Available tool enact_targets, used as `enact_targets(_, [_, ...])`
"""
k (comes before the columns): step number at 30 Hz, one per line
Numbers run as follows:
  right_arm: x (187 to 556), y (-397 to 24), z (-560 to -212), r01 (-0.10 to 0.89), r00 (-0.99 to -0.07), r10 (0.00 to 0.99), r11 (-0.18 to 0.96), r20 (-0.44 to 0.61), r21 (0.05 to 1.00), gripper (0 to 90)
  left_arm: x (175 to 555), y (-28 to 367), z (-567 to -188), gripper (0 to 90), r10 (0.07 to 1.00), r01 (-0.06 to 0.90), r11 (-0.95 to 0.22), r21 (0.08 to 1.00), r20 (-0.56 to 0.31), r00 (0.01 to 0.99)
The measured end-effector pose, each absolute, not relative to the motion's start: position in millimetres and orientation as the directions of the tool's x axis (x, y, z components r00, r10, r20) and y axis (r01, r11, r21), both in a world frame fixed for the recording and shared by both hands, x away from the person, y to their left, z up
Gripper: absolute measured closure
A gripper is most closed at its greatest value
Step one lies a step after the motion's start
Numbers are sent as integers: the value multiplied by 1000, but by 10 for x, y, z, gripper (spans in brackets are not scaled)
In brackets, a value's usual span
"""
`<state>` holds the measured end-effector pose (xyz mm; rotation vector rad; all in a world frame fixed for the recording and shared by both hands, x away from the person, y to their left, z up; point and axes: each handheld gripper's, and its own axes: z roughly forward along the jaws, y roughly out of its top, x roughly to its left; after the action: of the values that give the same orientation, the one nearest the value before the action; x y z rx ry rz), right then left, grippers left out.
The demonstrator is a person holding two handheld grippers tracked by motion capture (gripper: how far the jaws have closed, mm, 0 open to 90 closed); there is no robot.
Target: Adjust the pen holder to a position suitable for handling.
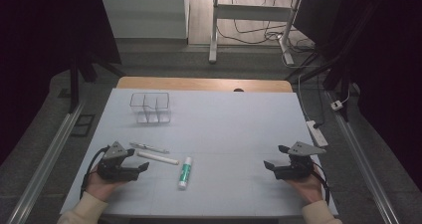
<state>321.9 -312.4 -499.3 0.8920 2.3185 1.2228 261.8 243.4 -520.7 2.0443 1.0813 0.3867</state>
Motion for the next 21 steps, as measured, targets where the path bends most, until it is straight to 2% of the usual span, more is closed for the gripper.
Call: enact_targets(21, [3240, -3123, -5013, 359, -714, 699, 421, -45, 833, 146, 2657, 2447, -5156, 222, 804, 560, -342, 754, -73, 590])
